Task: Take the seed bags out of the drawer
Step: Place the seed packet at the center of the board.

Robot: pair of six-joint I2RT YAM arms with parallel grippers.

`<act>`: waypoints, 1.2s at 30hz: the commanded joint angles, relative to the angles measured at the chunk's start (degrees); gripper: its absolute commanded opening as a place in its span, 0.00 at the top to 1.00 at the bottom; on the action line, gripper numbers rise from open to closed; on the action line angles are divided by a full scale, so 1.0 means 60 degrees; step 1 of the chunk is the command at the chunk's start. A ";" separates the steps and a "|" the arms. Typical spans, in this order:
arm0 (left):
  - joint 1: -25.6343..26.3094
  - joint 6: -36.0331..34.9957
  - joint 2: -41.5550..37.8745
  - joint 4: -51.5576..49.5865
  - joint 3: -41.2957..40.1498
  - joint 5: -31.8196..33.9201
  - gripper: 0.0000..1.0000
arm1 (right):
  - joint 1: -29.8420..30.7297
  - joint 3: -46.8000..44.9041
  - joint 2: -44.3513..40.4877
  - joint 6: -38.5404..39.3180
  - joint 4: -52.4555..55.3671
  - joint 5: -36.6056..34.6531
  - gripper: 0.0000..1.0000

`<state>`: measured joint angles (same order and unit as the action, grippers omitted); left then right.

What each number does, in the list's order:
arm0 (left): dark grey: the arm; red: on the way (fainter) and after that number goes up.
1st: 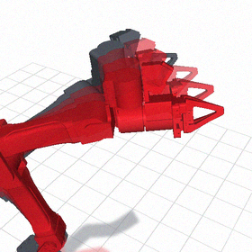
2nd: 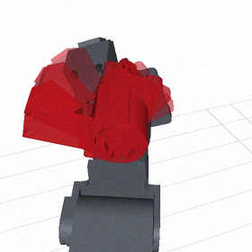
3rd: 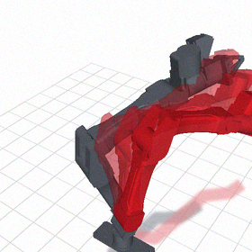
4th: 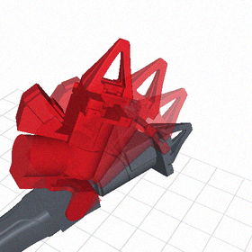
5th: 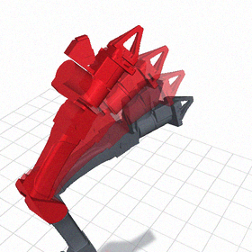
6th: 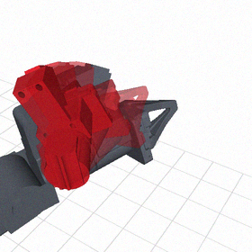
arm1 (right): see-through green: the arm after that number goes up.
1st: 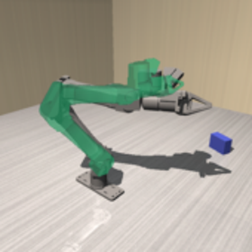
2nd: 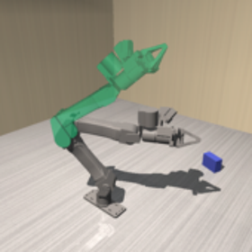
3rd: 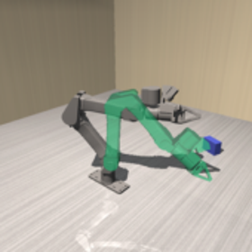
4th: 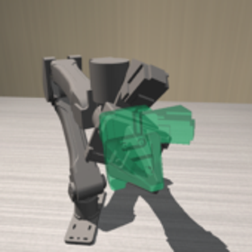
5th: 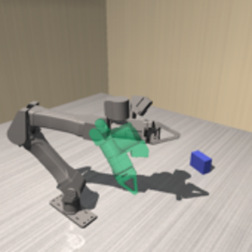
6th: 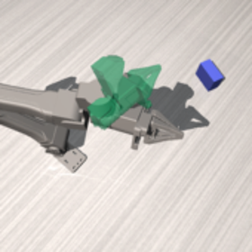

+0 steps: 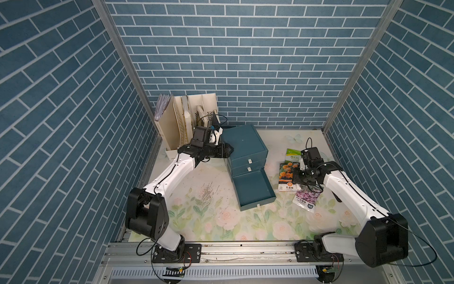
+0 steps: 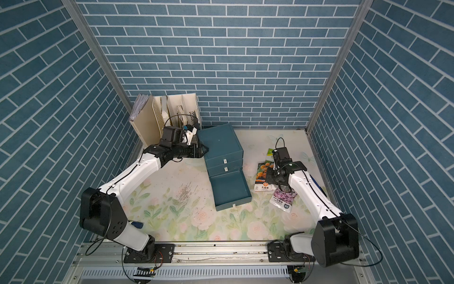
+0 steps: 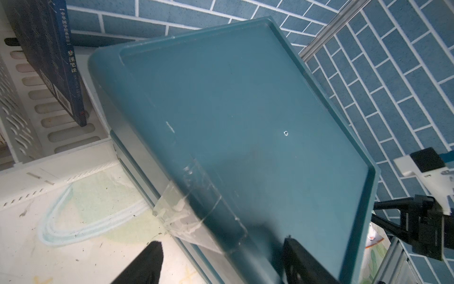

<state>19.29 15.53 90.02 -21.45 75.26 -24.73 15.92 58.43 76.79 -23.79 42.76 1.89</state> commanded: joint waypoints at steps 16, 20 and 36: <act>-0.0129 -0.0500 0.0456 -0.1947 -0.0329 0.0737 0.19 | -0.0023 0.1276 0.3173 0.2019 -0.1210 0.0226 1.00; -0.0129 -0.0504 0.0492 -0.1981 -0.0283 0.0744 0.19 | -0.0017 0.1579 0.3693 0.2220 -0.1169 0.0298 1.00; -0.0125 -0.0464 0.0583 -0.2017 -0.0211 0.0862 0.19 | 0.0065 0.1973 0.4387 0.2303 -0.1212 -0.0178 0.73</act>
<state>19.29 15.09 90.37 -22.24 75.94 -24.64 16.12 68.84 104.03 -10.66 35.11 2.37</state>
